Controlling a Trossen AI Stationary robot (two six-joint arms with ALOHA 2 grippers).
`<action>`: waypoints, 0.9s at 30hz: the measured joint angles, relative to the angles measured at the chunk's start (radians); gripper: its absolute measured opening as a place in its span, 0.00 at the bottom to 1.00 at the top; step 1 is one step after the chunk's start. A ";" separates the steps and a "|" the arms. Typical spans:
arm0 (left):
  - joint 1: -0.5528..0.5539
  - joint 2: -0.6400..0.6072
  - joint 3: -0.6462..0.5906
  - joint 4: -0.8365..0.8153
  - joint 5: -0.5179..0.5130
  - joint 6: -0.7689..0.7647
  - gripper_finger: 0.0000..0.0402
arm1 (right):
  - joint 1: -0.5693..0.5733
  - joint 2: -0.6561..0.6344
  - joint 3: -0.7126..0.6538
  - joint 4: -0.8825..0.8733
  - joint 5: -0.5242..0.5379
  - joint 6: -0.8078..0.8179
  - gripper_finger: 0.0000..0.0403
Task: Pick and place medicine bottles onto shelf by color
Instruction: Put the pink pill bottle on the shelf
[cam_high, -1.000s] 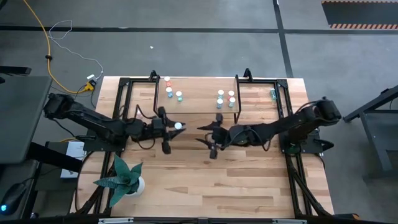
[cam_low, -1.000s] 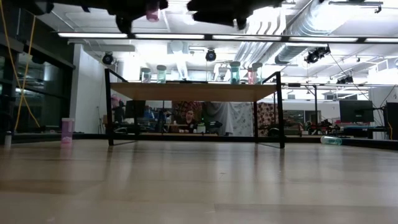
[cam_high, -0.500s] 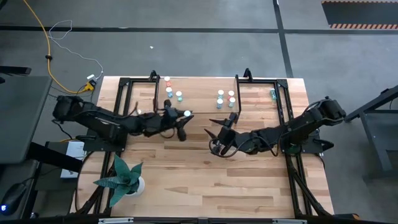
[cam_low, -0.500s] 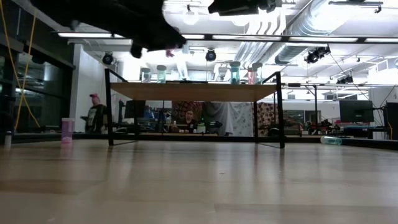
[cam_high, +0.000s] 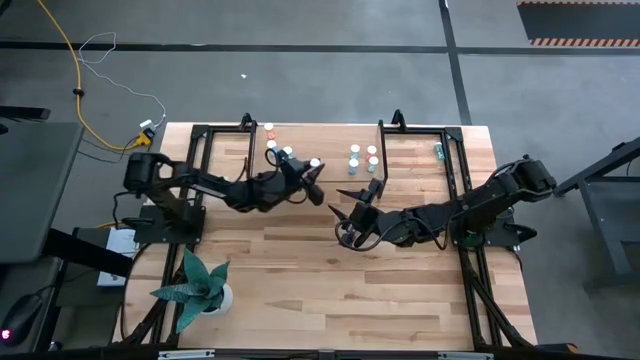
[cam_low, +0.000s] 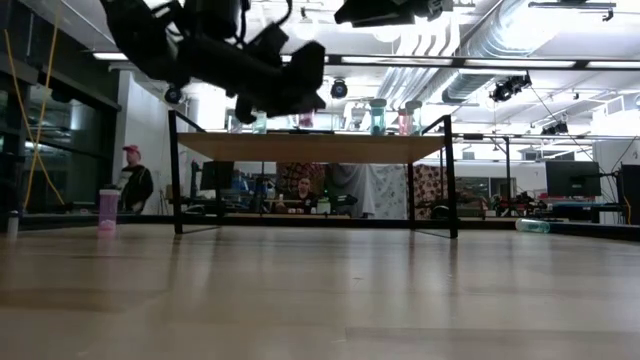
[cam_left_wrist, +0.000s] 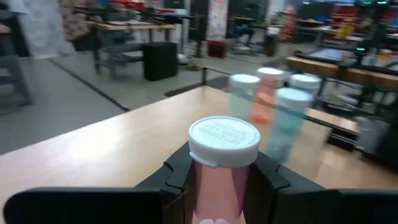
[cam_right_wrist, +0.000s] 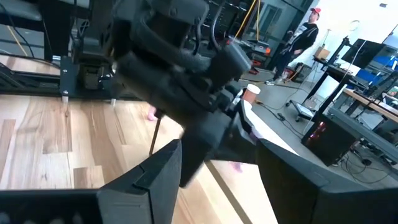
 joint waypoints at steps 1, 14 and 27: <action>0.003 0.015 0.000 0.018 -0.012 0.000 0.20 | 0.000 0.000 0.000 0.000 0.000 0.000 0.49; -0.001 0.090 0.000 0.098 -0.126 0.068 0.20 | -0.001 0.000 0.000 0.018 -0.007 -0.002 0.49; -0.001 0.090 0.000 0.102 -0.121 0.110 0.34 | -0.001 0.000 0.000 0.035 -0.008 -0.002 0.49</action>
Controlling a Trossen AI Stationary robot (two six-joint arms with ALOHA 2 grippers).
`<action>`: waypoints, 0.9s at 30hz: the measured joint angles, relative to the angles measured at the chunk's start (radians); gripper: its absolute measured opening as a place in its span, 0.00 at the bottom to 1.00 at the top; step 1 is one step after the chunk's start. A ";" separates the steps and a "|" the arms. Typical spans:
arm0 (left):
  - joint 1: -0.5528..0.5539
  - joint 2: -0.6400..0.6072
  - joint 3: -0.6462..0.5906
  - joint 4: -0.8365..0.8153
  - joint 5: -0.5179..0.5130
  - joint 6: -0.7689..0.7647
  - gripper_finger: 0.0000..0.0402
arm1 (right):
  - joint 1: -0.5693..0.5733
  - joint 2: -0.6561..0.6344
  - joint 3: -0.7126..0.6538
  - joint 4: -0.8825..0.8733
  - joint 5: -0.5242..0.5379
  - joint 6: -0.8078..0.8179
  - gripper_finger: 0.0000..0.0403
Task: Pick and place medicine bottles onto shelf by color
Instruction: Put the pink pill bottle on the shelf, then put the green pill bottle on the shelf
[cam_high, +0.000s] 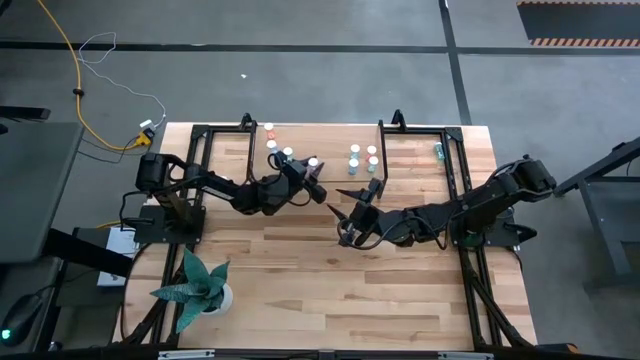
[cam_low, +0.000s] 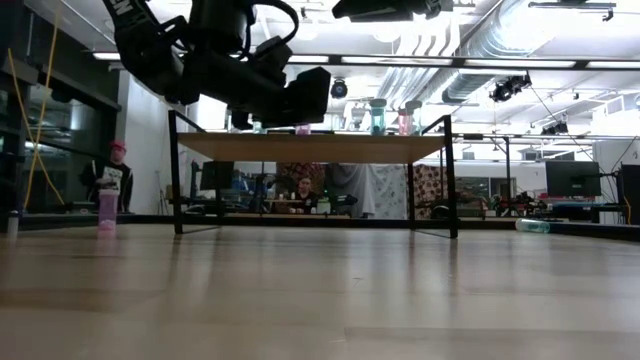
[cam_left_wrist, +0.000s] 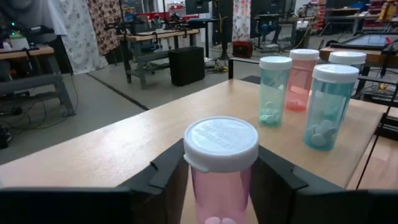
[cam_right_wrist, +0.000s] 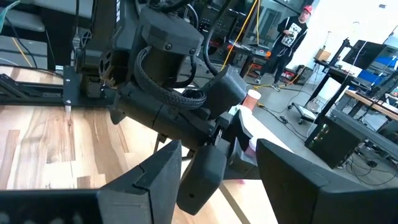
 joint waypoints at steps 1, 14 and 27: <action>0.000 0.000 0.000 0.000 0.000 0.005 0.36 | 0.000 0.000 0.000 0.000 -0.001 0.000 0.49; -0.048 -0.074 -0.001 -0.027 0.003 0.040 0.59 | 0.000 0.000 0.000 0.001 -0.003 0.001 0.49; -0.157 -0.390 0.000 -0.234 -0.039 0.162 0.65 | 0.000 0.000 0.000 0.009 -0.009 0.002 0.49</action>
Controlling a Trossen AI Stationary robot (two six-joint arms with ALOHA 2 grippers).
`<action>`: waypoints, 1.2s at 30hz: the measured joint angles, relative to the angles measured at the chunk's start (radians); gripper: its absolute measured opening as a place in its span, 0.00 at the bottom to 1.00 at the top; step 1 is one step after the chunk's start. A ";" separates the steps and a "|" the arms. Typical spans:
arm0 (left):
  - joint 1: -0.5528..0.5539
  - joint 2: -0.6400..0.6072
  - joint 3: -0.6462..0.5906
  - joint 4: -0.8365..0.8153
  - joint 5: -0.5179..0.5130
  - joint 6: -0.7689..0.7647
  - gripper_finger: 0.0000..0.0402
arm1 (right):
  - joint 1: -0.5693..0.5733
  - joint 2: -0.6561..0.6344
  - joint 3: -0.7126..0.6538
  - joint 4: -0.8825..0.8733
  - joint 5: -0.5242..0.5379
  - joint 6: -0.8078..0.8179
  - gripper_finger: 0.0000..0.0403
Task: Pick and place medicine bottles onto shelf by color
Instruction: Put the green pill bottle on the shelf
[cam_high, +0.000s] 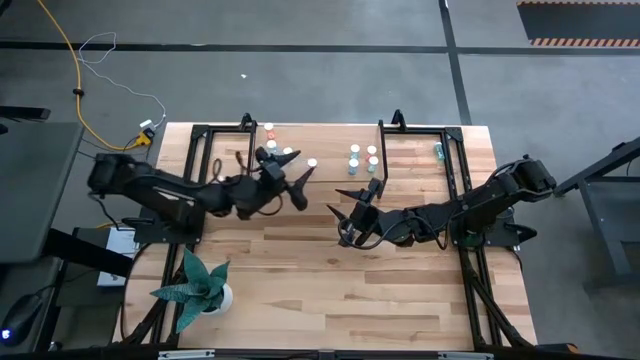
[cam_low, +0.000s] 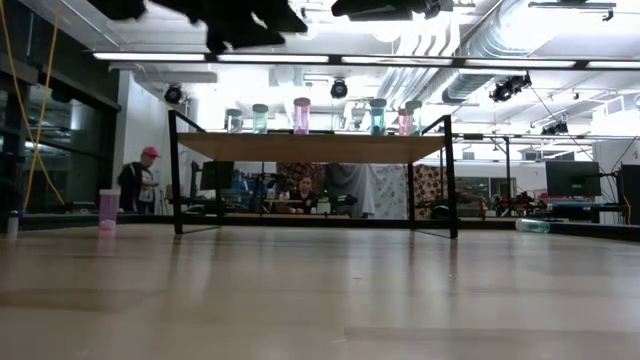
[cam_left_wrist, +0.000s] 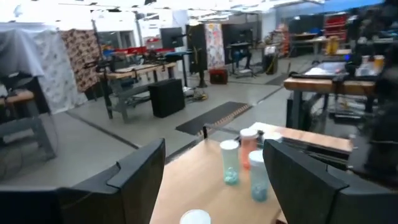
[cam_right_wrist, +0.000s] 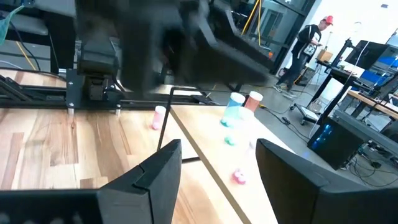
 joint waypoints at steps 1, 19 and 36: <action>-0.014 -0.033 0.000 -0.030 -0.001 0.007 0.65 | 0.000 0.000 0.000 0.000 0.000 0.000 0.49; -0.190 -0.583 -0.356 -0.071 0.298 -0.056 0.64 | 0.000 0.000 0.000 0.005 0.011 0.029 0.49; -0.190 -0.712 -0.452 -0.045 0.353 -0.116 0.64 | -0.250 -0.284 0.084 -0.127 0.615 -0.009 0.49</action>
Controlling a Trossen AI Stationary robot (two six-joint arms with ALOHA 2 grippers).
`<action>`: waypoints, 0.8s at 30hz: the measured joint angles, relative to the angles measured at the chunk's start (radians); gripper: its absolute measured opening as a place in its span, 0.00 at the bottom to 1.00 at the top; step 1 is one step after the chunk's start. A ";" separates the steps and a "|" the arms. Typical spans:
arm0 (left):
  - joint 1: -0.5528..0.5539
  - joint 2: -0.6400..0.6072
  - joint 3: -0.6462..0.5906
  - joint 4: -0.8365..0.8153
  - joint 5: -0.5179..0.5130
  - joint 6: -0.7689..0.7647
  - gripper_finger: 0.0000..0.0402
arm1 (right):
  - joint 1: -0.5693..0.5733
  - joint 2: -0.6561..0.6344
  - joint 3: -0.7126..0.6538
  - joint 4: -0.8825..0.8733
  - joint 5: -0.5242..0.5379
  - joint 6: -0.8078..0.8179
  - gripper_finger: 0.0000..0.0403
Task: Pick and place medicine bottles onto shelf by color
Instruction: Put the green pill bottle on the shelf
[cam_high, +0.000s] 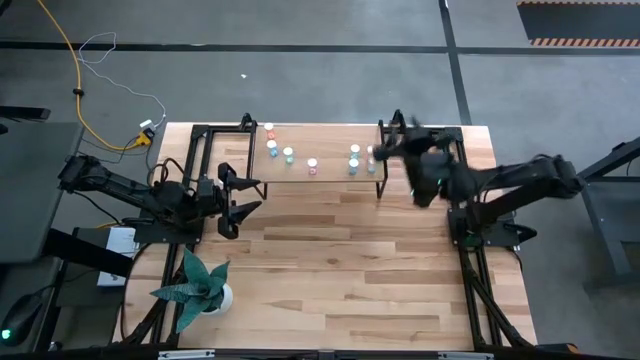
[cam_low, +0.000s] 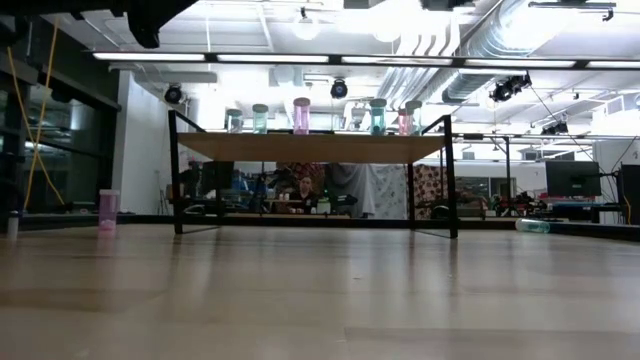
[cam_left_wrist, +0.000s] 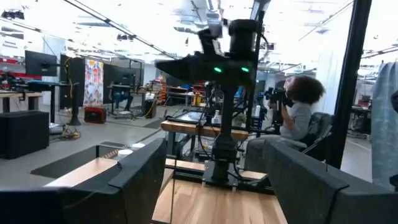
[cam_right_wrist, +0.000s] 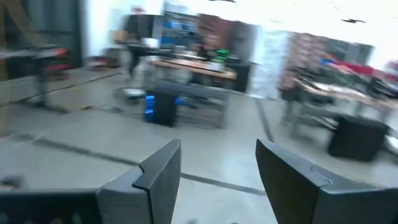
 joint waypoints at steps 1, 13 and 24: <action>0.000 0.000 0.000 0.000 0.000 0.000 0.64 | -0.042 -0.025 0.000 -0.045 -0.001 0.041 0.49; 0.000 0.000 0.000 0.000 0.011 0.000 0.64 | -0.742 -0.079 -0.002 -0.938 -0.782 0.822 0.49; 0.001 0.000 0.001 0.015 0.003 0.000 0.64 | -0.980 0.205 0.000 -1.166 -0.959 0.749 0.49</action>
